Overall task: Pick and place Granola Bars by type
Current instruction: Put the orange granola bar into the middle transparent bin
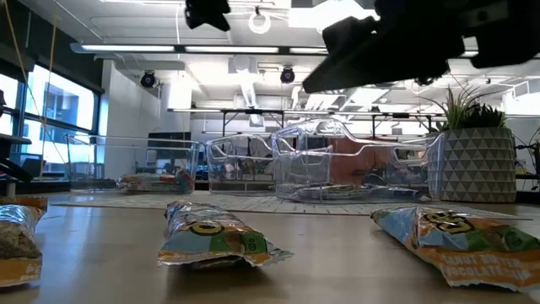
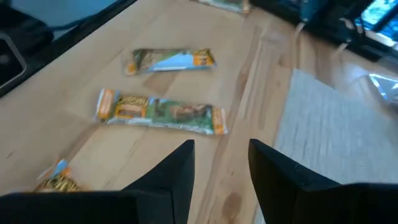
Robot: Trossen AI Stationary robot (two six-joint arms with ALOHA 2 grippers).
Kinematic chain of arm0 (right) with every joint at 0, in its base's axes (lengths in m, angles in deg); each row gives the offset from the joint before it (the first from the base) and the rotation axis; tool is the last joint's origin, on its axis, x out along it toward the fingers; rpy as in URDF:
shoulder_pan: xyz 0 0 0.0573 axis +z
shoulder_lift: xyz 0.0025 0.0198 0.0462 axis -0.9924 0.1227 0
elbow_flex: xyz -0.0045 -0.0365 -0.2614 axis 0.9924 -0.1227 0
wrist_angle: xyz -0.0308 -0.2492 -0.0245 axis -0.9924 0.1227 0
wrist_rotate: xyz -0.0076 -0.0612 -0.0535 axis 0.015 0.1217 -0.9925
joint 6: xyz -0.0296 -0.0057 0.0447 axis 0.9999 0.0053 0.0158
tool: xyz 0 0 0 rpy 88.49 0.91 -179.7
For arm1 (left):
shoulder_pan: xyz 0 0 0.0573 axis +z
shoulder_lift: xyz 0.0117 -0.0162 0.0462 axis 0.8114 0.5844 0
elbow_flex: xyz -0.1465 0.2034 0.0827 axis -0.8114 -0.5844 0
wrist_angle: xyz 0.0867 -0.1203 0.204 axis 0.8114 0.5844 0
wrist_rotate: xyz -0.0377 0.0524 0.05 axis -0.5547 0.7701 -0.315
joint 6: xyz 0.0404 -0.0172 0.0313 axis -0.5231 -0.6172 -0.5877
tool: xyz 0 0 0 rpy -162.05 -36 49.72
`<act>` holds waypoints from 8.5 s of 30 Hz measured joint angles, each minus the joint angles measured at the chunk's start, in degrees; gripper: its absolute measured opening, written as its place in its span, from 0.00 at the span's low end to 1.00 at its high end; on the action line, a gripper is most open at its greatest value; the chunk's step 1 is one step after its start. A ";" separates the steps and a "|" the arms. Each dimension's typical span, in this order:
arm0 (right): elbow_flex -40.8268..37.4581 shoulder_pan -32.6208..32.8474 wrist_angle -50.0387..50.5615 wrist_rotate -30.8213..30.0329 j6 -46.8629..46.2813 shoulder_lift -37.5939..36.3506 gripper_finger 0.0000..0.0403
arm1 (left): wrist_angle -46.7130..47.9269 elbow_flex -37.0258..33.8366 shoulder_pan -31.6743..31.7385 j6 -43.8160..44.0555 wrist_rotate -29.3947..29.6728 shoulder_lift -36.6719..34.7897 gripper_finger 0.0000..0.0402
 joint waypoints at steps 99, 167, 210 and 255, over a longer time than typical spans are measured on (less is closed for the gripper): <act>3.91 -37.93 -17.15 9.27 18.08 -4.90 0.19 | 6.54 -0.04 0.00 8.62 -1.35 -0.45 0.45; 25.31 -24.72 21.34 1.48 4.73 1.09 0.37 | 7.96 -39.05 -41.95 97.02 -0.47 -17.33 0.45; 25.14 -24.76 23.75 1.64 3.66 1.14 0.35 | -22.50 -53.46 -69.01 131.04 -2.15 -5.28 0.45; 25.12 -24.76 22.74 2.81 3.66 1.16 0.35 | -15.83 -53.35 -66.26 114.68 34.55 -5.21 0.45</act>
